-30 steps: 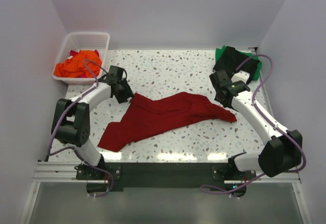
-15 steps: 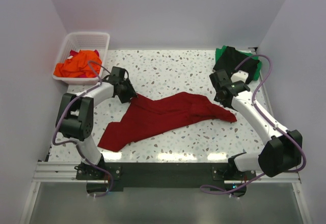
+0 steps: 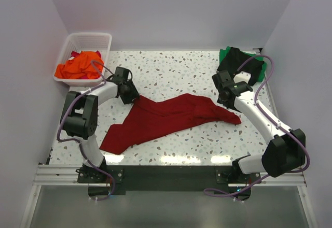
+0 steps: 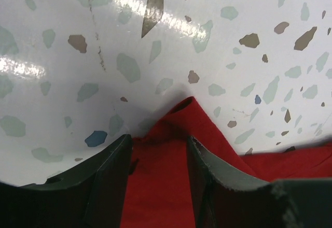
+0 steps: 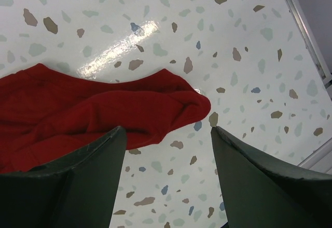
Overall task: Fold and stack the t-shirts
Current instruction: Flatten the tshirt out
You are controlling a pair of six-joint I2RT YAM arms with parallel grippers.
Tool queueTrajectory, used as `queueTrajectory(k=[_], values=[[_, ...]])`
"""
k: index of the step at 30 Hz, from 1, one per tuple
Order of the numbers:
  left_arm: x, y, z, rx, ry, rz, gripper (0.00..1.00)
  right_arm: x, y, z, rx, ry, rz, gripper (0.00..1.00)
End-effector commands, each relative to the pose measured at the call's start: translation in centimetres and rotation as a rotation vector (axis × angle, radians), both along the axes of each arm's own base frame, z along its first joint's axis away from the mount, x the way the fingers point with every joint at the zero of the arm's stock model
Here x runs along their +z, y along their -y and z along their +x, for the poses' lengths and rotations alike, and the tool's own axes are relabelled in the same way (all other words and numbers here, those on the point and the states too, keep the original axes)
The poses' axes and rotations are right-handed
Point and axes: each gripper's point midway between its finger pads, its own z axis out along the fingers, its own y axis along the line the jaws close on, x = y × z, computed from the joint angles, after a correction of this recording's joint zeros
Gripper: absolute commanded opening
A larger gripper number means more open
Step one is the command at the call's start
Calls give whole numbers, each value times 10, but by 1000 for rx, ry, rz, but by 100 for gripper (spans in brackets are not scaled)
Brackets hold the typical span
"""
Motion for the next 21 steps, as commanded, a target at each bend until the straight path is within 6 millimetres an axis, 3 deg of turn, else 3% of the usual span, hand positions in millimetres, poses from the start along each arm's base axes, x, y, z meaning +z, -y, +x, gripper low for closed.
queueTrajectory(k=[1, 5, 15, 21], values=[[1, 2, 19, 11, 35, 14, 49, 12, -3, 11, -4, 49, 13, 70], [4, 4, 25, 12, 43, 12, 40, 10, -2, 8, -6, 39, 10, 70], [16, 1, 26, 16, 57, 25, 1, 10, -2, 7, -9, 40, 13, 69], [40, -12, 25, 46, 105, 79, 0, 10, -8, 10, 16, 42, 44, 68]])
